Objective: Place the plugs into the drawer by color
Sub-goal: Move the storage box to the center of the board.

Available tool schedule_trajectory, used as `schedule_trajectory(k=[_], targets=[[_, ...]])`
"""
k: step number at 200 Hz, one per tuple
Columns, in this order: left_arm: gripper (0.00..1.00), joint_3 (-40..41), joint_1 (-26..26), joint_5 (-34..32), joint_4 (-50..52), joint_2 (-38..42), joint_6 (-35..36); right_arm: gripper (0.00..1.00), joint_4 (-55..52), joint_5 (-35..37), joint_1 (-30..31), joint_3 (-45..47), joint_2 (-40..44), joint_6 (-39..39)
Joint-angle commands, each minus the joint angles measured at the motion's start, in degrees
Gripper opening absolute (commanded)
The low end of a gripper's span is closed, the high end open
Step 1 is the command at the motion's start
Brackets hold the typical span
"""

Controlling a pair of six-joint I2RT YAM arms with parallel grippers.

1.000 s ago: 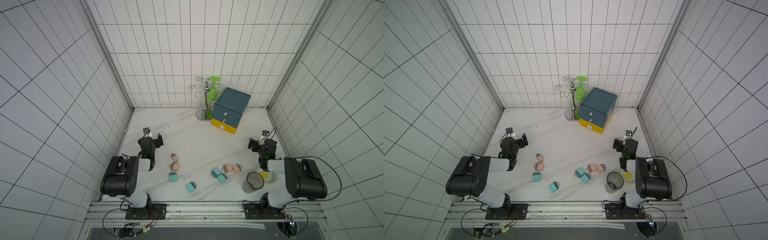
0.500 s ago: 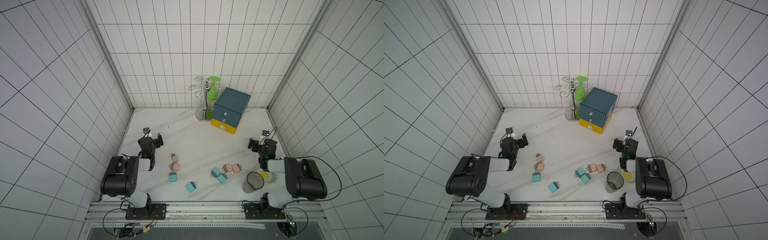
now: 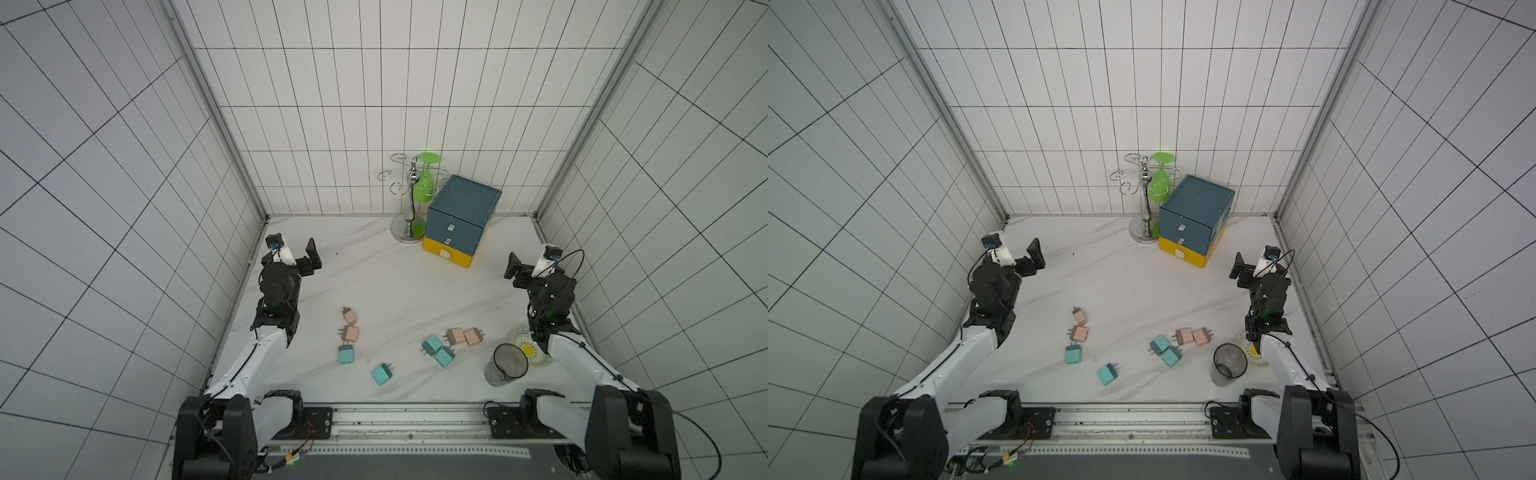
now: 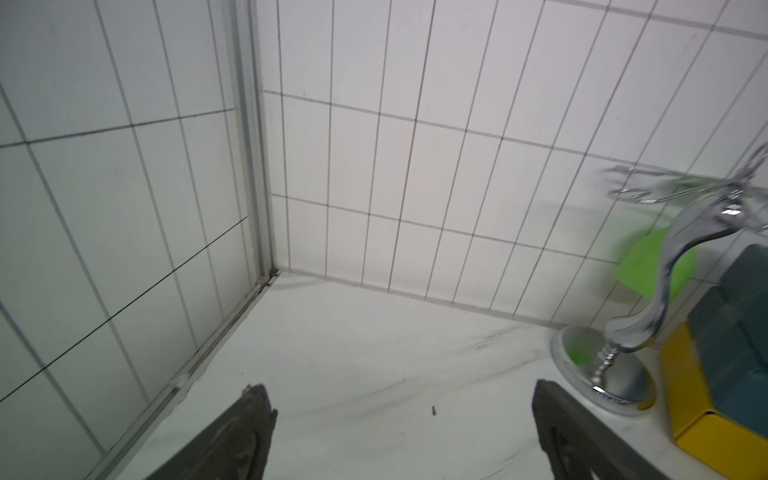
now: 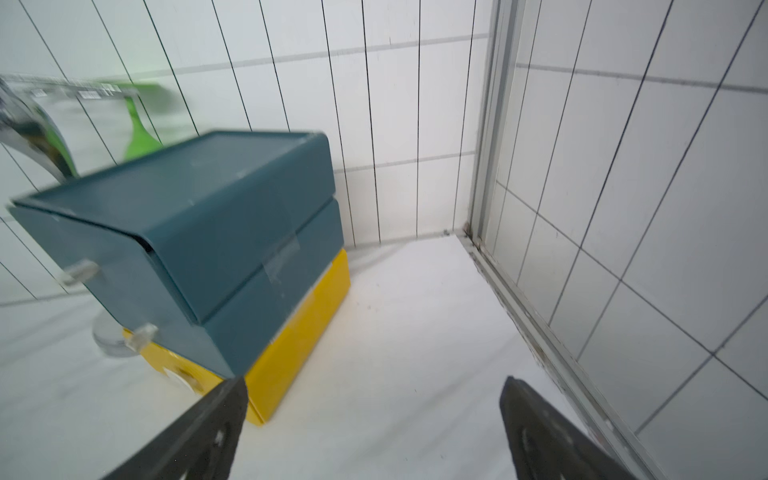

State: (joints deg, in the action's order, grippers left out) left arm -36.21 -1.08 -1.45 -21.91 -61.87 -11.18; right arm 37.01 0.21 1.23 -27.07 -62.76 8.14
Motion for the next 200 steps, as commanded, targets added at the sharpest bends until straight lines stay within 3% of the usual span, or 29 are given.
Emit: schedule_trajectory(k=[1,13,29,48,85,112,147,171,200], targets=[[0.99,-5.6,-0.9,13.3,10.5,0.8,-8.4,0.99,-11.6,4.3,0.3,-9.1,-1.8,13.3],[0.99,-8.2,-2.2,14.4,10.3,0.5,-10.9,0.99,-17.9,1.7,0.3,-14.0,-4.3,11.2],[0.99,-11.9,-3.9,14.6,10.7,-0.7,-13.4,0.99,-14.1,-0.1,0.4,-13.8,-6.0,12.3],[0.99,-15.0,-4.3,21.0,8.7,-3.7,-16.0,0.99,-12.3,-3.1,0.4,-14.9,-7.3,15.5],[0.99,-17.9,-5.3,34.5,-5.2,-15.0,-26.8,0.99,-31.8,-10.3,1.7,-35.5,-18.3,17.6],[0.99,-25.6,-13.1,23.0,7.7,-19.2,-17.8,0.99,-39.1,-7.8,4.1,-45.0,-23.9,15.0],[0.99,-27.8,-17.4,21.3,7.5,-25.5,-17.2,0.99,-51.6,-6.5,6.0,-59.5,-33.2,12.4],[0.99,-28.0,-17.9,22.2,3.9,-29.4,-19.3,0.97,-53.8,-5.5,6.2,-62.9,-36.5,13.1],[0.99,-31.1,-19.3,18.2,7.2,-31.6,-17.3,0.92,-58.0,-4.7,6.3,-69.9,-41.4,12.9]])
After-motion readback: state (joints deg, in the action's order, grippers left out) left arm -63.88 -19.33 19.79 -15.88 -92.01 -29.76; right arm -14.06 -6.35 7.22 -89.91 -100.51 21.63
